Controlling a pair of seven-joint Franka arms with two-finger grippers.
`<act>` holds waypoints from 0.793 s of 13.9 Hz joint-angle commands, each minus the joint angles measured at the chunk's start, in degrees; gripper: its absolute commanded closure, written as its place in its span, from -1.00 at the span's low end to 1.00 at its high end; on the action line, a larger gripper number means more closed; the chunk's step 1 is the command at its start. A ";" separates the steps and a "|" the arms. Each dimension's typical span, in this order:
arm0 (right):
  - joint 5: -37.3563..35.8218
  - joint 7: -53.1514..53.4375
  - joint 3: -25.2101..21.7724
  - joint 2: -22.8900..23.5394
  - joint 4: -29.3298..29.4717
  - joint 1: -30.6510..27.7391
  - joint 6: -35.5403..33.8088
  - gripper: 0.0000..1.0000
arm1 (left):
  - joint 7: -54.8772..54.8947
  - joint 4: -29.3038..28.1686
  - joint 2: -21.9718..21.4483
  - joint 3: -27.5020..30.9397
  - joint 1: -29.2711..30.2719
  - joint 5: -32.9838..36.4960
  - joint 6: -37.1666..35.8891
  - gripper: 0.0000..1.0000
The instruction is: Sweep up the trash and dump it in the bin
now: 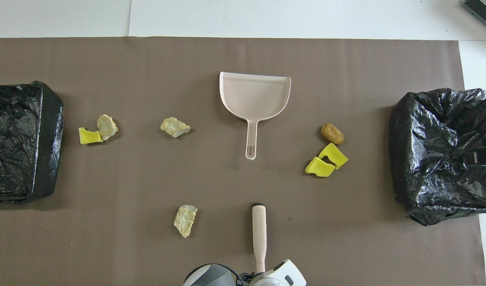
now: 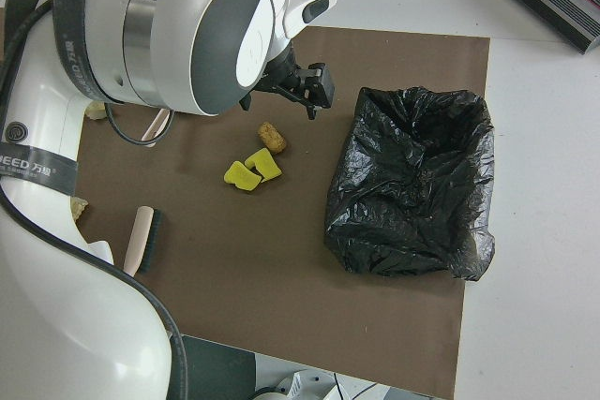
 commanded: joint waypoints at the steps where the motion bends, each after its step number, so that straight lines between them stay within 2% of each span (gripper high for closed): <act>1: -0.56 0.42 0.85 -1.08 -0.93 -0.25 -0.86 -1.00 | -1.23 0.32 -0.45 1.00 -0.47 -0.52 0.10 1.00; 4: -0.57 0.42 0.76 -1.17 0.56 -0.34 -1.21 -1.00 | -0.88 2.15 -1.15 1.18 4.09 2.20 -2.69 1.00; 8: -1.00 -0.54 1.12 -3.10 0.05 -0.25 -2.61 -1.00 | -0.71 3.75 -5.27 1.18 12.87 7.99 -15.34 1.00; 11: -1.00 0.16 1.64 -1.36 -1.27 -0.07 -1.04 -1.00 | 0.43 4.01 -6.68 1.27 21.65 11.61 -16.51 1.00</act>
